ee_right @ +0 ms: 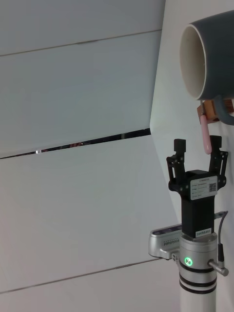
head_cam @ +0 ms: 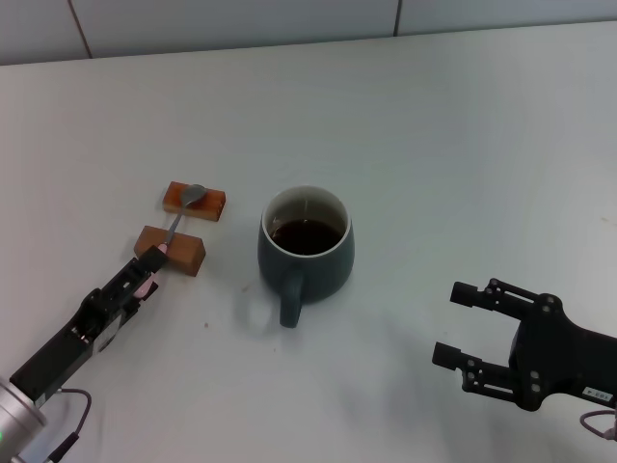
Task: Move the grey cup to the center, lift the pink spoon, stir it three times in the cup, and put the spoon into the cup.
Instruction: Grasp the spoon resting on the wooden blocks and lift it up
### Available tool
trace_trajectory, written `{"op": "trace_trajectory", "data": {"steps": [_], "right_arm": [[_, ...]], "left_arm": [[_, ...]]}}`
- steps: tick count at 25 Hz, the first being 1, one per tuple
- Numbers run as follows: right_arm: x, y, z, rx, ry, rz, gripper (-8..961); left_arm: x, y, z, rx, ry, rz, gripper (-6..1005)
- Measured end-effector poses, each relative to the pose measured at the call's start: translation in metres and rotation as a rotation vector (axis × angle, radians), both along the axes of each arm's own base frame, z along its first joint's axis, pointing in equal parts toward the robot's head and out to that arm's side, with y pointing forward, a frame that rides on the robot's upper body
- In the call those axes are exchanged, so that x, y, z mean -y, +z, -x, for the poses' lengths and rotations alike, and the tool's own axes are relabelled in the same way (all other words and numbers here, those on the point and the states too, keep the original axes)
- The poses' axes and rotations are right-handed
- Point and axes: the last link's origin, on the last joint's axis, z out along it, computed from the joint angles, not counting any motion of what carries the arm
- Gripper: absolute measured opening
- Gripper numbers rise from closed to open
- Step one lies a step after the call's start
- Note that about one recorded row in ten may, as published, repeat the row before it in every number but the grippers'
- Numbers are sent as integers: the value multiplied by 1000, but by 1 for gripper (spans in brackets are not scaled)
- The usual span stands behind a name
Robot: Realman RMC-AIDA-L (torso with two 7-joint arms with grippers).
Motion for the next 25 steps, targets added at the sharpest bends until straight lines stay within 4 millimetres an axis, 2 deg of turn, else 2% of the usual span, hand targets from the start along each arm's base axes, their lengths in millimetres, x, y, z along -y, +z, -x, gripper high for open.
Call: {"op": "trace_trajectory", "data": {"steps": [25], "right_arm": [[-1, -1, 0, 6, 3, 9, 762]], "left_arm": [[-11, -6, -5, -8, 0, 28, 662]]}}
